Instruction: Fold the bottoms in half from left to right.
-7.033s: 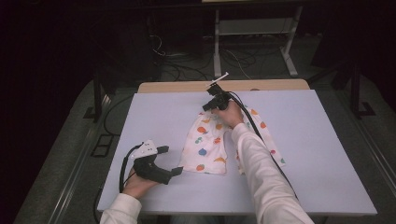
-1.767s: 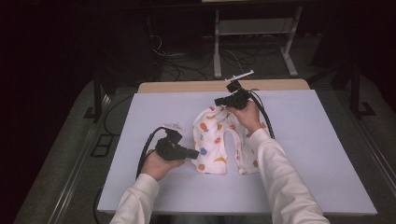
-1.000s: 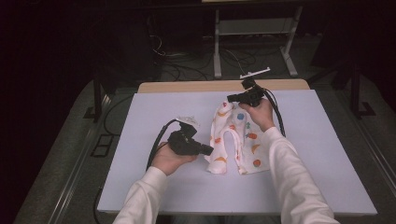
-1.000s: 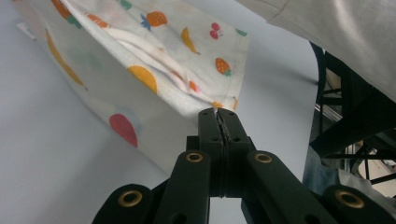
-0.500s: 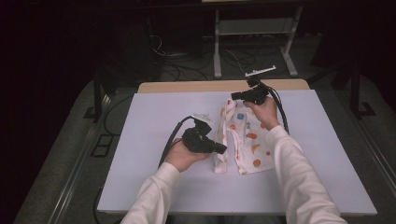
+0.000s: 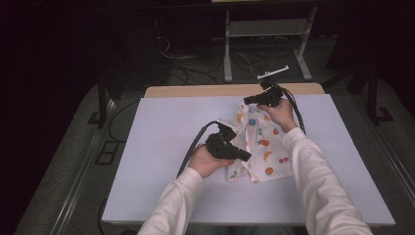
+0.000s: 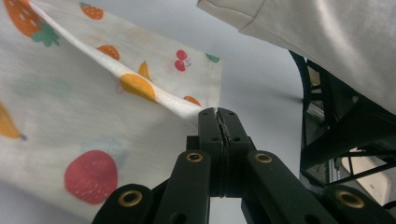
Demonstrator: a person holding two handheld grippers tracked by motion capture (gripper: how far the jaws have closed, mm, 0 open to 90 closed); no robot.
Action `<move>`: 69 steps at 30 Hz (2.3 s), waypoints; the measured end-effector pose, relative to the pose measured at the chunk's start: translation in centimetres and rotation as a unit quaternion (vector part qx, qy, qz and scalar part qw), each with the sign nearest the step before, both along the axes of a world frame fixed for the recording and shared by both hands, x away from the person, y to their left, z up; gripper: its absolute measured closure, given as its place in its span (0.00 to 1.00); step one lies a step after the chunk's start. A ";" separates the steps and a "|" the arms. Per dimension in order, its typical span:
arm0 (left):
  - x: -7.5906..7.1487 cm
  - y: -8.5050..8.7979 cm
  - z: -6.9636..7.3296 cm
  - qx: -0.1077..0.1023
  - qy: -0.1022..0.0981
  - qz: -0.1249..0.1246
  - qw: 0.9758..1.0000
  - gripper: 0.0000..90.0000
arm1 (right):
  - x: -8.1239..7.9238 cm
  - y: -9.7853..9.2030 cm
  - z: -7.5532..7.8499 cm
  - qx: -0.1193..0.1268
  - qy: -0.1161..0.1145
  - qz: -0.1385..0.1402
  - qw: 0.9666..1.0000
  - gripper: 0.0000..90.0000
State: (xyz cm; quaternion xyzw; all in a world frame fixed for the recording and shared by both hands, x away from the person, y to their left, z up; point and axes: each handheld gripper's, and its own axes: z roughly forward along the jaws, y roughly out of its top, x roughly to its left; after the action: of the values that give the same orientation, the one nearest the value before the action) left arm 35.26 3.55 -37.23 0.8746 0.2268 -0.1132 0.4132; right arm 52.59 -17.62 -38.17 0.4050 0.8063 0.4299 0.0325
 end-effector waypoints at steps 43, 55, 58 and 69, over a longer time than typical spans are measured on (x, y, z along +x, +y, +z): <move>0.5 -9.2 -3.6 -0.009 0.027 0.004 1.000 0.99 | 0.1 -3.3 -1.4 -0.039 0.001 -0.003 0.999 0.98; 0.7 -10.9 -4.7 -0.014 0.039 0.009 0.999 0.99 | 0.6 -4.7 -2.3 -0.021 -0.003 -0.001 1.000 0.98; 0.8 -11.3 -4.8 -0.019 0.044 0.013 0.999 0.99 | 0.6 -4.9 -2.4 -0.025 0.001 -0.006 1.000 0.98; 1.1 -12.1 -5.5 -0.019 0.056 0.027 0.998 0.99 | 0.8 -5.7 -2.7 -0.019 0.013 -0.023 0.999 0.98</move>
State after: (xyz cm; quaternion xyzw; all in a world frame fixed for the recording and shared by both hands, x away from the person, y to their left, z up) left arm 36.35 -8.52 -42.77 0.8524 0.2707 -0.1548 0.4198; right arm 53.40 -23.35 -40.88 0.4280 0.8054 0.4083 0.0393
